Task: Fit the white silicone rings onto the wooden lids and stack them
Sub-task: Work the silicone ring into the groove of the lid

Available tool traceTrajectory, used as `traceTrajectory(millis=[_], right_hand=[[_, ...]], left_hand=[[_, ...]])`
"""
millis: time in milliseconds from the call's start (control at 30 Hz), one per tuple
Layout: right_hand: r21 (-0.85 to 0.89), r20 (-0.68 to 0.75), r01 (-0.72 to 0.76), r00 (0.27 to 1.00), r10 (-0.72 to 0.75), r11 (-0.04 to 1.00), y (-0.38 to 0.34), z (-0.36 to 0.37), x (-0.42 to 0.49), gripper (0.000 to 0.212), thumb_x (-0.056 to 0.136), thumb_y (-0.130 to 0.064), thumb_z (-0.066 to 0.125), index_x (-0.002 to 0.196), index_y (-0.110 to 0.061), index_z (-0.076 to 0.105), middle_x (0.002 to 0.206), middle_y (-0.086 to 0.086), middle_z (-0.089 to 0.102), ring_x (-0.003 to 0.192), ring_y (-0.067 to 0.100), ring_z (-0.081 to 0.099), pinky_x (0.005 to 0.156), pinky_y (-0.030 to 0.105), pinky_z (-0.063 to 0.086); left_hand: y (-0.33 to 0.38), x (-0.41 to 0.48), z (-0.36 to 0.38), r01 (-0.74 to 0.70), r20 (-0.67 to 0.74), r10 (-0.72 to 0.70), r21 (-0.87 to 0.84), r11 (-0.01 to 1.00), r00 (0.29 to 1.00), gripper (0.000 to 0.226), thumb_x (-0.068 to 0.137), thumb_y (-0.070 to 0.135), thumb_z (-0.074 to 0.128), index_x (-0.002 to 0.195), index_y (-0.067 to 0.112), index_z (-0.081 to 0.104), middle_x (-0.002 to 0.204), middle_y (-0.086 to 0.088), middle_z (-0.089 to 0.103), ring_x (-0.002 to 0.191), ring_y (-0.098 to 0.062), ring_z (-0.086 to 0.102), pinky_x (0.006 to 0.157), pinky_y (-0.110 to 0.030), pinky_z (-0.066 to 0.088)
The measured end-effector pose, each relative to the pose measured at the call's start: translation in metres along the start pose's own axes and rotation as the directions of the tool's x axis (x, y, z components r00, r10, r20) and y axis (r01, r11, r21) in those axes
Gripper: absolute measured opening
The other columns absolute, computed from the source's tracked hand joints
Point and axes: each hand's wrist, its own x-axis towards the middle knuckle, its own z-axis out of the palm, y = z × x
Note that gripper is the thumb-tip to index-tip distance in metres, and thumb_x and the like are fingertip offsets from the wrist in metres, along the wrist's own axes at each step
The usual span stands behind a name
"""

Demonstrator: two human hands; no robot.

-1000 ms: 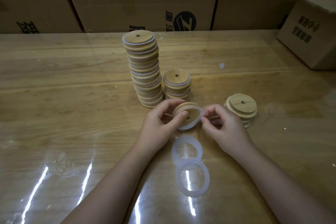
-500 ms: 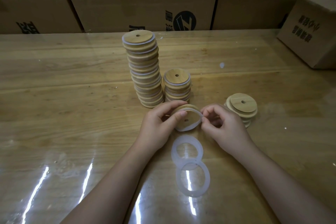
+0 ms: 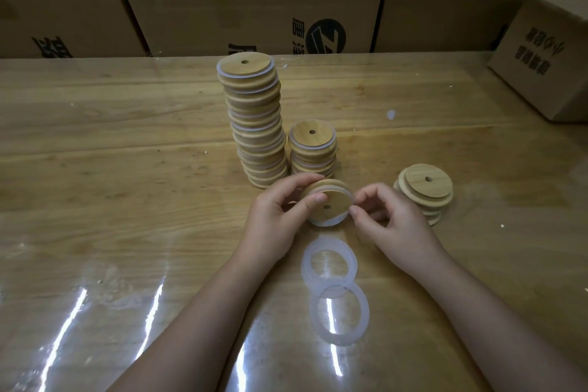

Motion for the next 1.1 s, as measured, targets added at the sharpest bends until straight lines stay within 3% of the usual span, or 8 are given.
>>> traceTrajectory(millis=[133,333,533,733,867,1000,1100], right_hand=[[-0.036,0.041,0.02,0.999,-0.018,0.999,-0.0018,-0.0006,-0.0002,0.012,0.08,-0.006,0.069,0.078,-0.015,0.061,0.077,-0.008,0.061,0.068,0.002,0.056,0.062,0.01,0.043],[-0.019,0.008,-0.004,1.0,0.004,1.0,-0.0018,-0.0012,0.0014,0.013,0.08,-0.001,0.066,0.076,-0.011,0.059,0.078,-0.004,0.059,0.067,0.007,0.054,0.061,0.014,0.044],[-0.035,-0.004,-0.001,1.0,0.001,0.999,-0.003,-0.001,0.0018,0.017,0.079,0.001,0.065,0.074,-0.013,0.057,0.078,-0.005,0.058,0.068,0.014,0.056,0.063,0.023,0.046],[-0.027,-0.007,-0.023,1.0,0.023,0.999,-0.0034,-0.0015,0.0012,0.018,0.078,0.003,0.065,0.073,-0.012,0.057,0.076,-0.006,0.057,0.065,0.009,0.053,0.059,0.012,0.042],[-0.003,0.001,-0.052,0.999,0.052,0.999,-0.0041,-0.0019,0.0017,0.02,0.079,0.002,0.064,0.071,-0.014,0.055,0.074,-0.008,0.056,0.061,0.006,0.052,0.055,0.009,0.038],[0.025,-0.001,-0.069,0.998,0.069,0.997,-0.0039,-0.0022,0.0026,0.024,0.079,0.002,0.064,0.069,-0.018,0.054,0.073,-0.008,0.055,0.059,0.001,0.051,0.055,0.009,0.039],[0.003,0.006,-0.061,0.998,0.061,0.998,-0.0031,-0.0018,0.0025,0.026,0.078,0.003,0.064,0.07,-0.018,0.053,0.074,-0.007,0.055,0.059,0.003,0.051,0.056,0.009,0.039]], left_hand=[[-0.0003,0.0003,-0.0016,0.029,0.0,-0.029,-0.083,0.996,1.0,0.022,0.079,0.02,0.07,0.1,0.026,0.065,0.092,0.004,0.071,0.084,-0.011,0.065,0.078,-0.029,0.053],[-0.0016,0.0022,-0.0005,0.082,0.047,-0.077,-0.105,0.991,0.996,0.023,0.076,0.012,0.073,0.094,0.025,0.065,0.085,0.012,0.07,0.078,-0.004,0.064,0.073,-0.02,0.051],[-0.004,0.0023,0.0006,0.084,0.014,-0.083,-0.073,0.994,0.996,0.024,0.081,0.006,0.07,0.098,0.022,0.064,0.097,-0.007,0.07,0.09,-0.029,0.066,0.084,-0.044,0.053],[-0.0037,0.0025,0.0007,0.093,0.033,-0.09,-0.082,0.992,0.995,0.022,0.083,0.003,0.066,0.101,0.015,0.063,0.097,-0.009,0.069,0.087,-0.017,0.065,0.083,-0.037,0.053],[-0.0037,0.0035,0.0003,0.097,0.045,-0.093,-0.104,0.99,0.995,0.021,0.084,0.001,0.064,0.104,0.008,0.062,0.099,-0.016,0.068,0.089,-0.019,0.064,0.085,-0.039,0.052],[-0.0035,0.0039,-0.0014,0.088,0.079,-0.079,-0.114,0.99,0.994,0.021,0.085,0.0,0.062,0.105,0.004,0.062,0.094,-0.006,0.068,0.086,-0.012,0.064,0.081,-0.03,0.051],[-0.0035,0.0029,-0.0009,0.082,0.08,-0.072,-0.127,0.989,0.994,0.019,0.086,0.002,0.063,0.103,0.009,0.062,0.094,-0.006,0.067,0.088,-0.015,0.062,0.083,-0.035,0.05]])
